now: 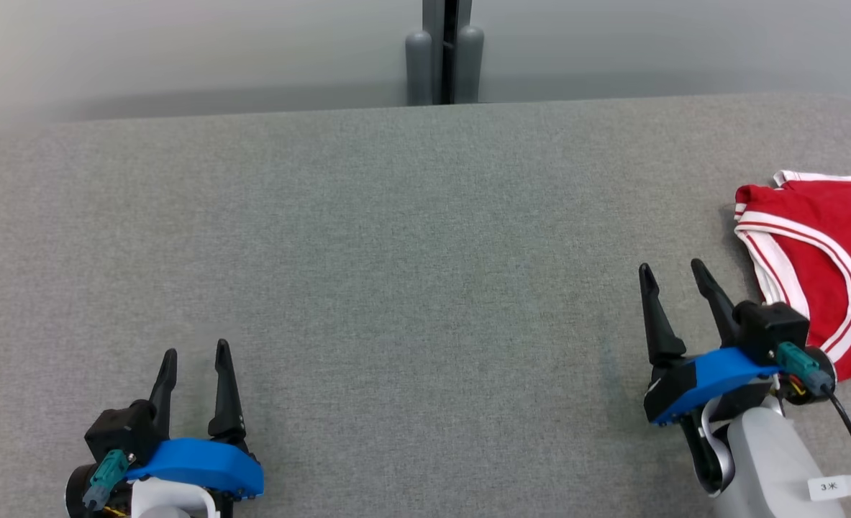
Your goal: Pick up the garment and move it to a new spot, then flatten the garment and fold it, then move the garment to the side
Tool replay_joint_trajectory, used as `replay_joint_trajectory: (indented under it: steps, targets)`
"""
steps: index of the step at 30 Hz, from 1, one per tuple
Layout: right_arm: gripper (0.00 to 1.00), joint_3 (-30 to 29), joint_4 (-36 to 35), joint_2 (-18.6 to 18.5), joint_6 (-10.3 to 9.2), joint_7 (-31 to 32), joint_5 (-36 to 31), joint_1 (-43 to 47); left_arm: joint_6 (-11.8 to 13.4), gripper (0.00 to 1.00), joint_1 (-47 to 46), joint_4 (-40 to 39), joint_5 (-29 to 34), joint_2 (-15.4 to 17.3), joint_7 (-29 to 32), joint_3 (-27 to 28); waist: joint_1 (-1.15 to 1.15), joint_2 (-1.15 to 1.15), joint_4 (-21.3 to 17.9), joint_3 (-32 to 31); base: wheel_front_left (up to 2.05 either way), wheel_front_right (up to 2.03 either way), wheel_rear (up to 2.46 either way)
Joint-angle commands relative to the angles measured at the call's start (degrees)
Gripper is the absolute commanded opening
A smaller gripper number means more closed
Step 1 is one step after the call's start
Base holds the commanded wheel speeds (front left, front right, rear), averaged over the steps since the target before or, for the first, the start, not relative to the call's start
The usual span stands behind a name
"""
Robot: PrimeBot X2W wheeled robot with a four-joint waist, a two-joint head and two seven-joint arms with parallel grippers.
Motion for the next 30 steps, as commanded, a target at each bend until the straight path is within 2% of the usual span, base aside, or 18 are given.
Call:
replay_joint_trajectory:
  steps: [1,16,25,26,30]
  targets:
    - [1.0,0.18,-0.22,-0.14,-0.01,-0.23,0.47,1.43,0.0,1.0,0.59,-0.03,-0.25,0.0,0.01,-0.05,0.0,0.0,0.15,-0.67,0.0,0.0,0.0]
    - [1.0,3.15,0.31,-0.14,-0.01,-0.24,4.1,8.61,0.72,1.0,5.87,-1.24,-1.46,0.0,0.01,-0.9,0.0,0.0,1.91,-7.06,0.0,0.0,0.0]
    - [1.0,3.52,0.11,-0.13,-0.01,-0.24,4.16,10.28,0.08,1.0,8.67,-2.61,-2.24,0.0,0.01,-1.45,0.0,0.0,2.57,-9.38,0.0,0.0,0.0]
    - [0.0,3.49,0.24,0.0,-0.01,0.01,4.33,9.64,0.19,0.0,8.16,-2.55,-2.21,-0.01,0.01,-1.43,0.0,0.0,2.62,-9.45,0.0,0.0,0.0]
    - [0.0,3.28,1.88,0.13,-0.01,0.59,5.01,10.16,0.19,0.0,8.94,-0.77,-2.77,-0.21,0.55,-1.26,0.0,0.0,2.66,-9.51,0.0,0.0,0.0]
